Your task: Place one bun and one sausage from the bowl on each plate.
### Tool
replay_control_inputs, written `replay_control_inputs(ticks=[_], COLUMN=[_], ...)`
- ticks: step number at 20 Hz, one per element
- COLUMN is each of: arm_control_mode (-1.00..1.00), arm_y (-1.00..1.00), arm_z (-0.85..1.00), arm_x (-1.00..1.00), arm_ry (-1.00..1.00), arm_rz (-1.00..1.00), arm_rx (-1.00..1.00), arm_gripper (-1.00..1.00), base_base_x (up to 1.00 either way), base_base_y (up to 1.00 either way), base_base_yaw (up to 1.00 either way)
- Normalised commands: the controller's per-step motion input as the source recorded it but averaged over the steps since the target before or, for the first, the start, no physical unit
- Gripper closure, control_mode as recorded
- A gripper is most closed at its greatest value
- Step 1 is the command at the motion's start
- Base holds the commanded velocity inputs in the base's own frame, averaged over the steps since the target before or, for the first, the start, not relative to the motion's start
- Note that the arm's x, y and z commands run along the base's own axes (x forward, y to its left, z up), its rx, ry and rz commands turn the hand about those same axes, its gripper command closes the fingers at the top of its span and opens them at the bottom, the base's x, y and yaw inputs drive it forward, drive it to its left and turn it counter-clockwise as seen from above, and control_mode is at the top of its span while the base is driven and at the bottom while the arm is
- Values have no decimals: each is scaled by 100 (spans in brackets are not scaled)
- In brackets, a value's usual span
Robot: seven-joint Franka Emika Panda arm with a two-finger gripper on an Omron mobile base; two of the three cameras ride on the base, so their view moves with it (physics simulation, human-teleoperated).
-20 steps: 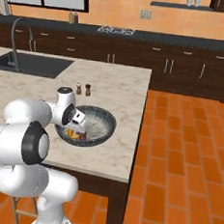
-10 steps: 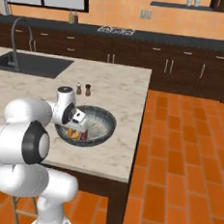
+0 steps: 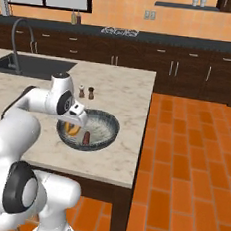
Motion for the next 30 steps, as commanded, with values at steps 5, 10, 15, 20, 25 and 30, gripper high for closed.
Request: replay_control_inputs(ticks=[5,10,15,20,25,30], arm_control_mode=[-100,-100,-100,-100,-100,100], arm_y=[-9,0,0,0,-3,0], arm_z=[52,52,22,11,1,0], arm_x=[-100,-88,-57,-20,0,0], arm_ry=[0,0,0,0,0,0], arm_rz=[-5,-1,0,7,19,4], arm_rx=[0,0,0,0,0,0], arm_gripper=[100,100,100,100,100,100], base_base_x=[0,0,0,0,0,-13], base_base_y=[0,0,0,0,0,0], base_base_yaw=[0,0,0,0,0,0])
